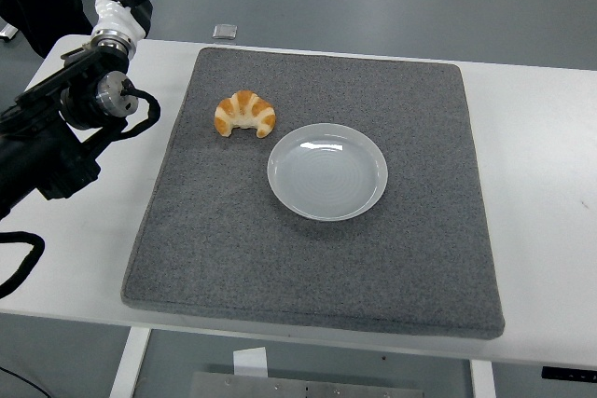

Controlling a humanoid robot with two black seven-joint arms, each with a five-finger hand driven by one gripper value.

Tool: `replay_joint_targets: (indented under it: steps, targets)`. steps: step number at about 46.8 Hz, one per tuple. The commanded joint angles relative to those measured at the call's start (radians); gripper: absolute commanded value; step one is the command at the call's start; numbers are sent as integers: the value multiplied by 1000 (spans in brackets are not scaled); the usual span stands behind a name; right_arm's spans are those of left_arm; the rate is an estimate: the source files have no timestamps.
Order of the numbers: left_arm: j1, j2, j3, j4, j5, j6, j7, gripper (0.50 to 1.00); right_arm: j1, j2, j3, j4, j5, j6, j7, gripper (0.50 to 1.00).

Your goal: Place the bread on the plate

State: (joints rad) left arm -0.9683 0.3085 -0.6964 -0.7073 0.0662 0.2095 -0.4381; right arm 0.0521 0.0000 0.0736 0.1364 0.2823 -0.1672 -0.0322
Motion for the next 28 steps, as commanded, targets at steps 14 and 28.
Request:
replay_joint_targets:
  steps: [14,28]
  targets:
    - [-148,126,331,-11,23,-38,118,996,0,0,0,0,0,0,0,952]
    - [-348,198,756,-12,44,-154,124,996,0,0,0,0,0,0,0,952]
